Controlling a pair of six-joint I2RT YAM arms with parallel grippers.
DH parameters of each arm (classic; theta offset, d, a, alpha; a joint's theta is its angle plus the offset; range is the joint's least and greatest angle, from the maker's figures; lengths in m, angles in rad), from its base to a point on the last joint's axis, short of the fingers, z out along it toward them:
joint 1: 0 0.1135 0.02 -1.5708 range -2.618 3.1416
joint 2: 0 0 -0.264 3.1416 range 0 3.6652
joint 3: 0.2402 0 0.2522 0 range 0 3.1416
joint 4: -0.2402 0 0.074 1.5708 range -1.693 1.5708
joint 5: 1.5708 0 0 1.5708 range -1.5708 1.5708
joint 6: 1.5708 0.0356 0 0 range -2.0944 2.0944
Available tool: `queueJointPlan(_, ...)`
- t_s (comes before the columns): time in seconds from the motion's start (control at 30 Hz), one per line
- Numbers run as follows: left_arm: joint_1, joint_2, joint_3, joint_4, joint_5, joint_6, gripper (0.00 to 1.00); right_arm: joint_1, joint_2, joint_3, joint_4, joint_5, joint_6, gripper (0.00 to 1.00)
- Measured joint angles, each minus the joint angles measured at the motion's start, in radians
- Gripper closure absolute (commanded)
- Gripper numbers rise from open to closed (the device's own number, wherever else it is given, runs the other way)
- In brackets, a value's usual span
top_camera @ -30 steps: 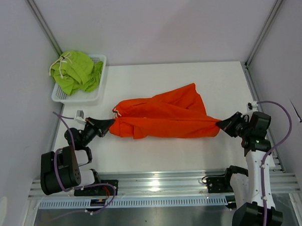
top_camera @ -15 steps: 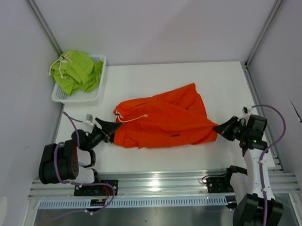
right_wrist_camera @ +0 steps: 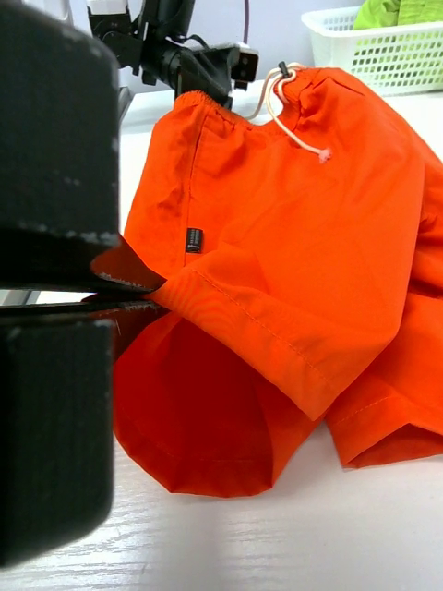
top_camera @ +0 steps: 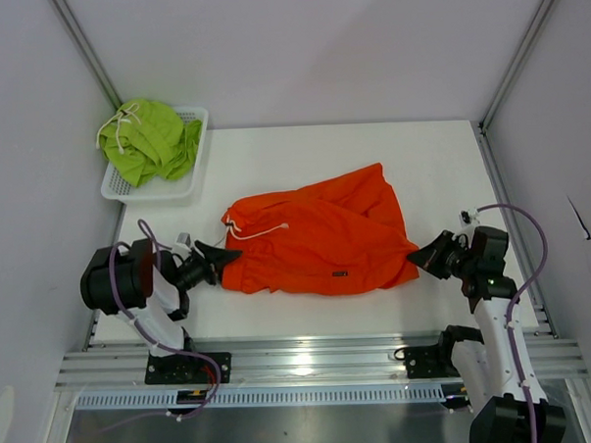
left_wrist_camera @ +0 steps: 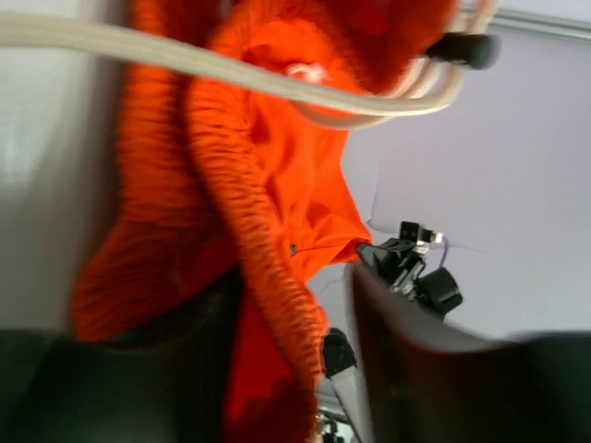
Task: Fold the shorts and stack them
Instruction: Flatten the shorts out
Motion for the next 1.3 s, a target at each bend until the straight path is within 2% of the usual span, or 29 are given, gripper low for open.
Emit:
queueJointPlan(0.03, 0.0, 0.02, 0.001, 0.0, 0.004, -0.004, 0.7, 0.003, 0.0, -0.002, -0.001, 0.005, 0.0, 1.0)
queueJointPlan(0.13, 0.0, 0.055, 0.007, -0.001, 0.012, -0.011, 0.86, 0.01, 0.0, -0.003, -0.002, 0.013, 0.0, 1.0)
queueJointPlan(0.2, -0.002, 0.06, 0.015, -0.001, 0.012, -0.014, 1.0, 0.011, 0.0, -0.003, -0.002, 0.015, 0.001, 1.0)
queueJointPlan(0.33, -0.013, 0.05, 0.032, -0.002, 0.008, 0.008, 1.0, 0.012, 0.0, -0.003, -0.002, 0.019, 0.002, 1.0)
queueJointPlan(0.43, -0.025, -0.03, 0.034, -0.005, 0.002, 0.061, 1.0, 0.012, 0.001, -0.003, -0.002, 0.022, 0.003, 1.0)
queueJointPlan(0.7, -0.054, -0.547, 0.084, -0.272, -0.102, 0.315, 1.0, 0.017, 0.003, -0.003, -0.001, 0.022, 0.003, 1.0)
queueJointPlan(0.77, -0.055, -0.652, 0.082, -0.298, -0.121, 0.345, 1.0, 0.017, 0.003, -0.003, -0.001, 0.021, 0.003, 1.0)
queueJointPlan(0.93, -0.056, -0.858, 0.065, -0.316, -0.156, 0.354, 1.0, 0.003, -0.002, 0.036, 0.0, 0.013, 0.003, 1.0)
queueJointPlan(1.1, -0.056, -1.059, 0.092, -0.404, -0.215, 0.353, 1.0, -0.054, -0.025, 0.146, 0.032, -0.005, 0.022, 1.0)
queueJointPlan(1.3, -0.057, -1.139, 0.28, -0.527, -0.258, 0.342, 1.0, -0.108, -0.071, 0.257, 0.094, -0.032, 0.08, 1.0)
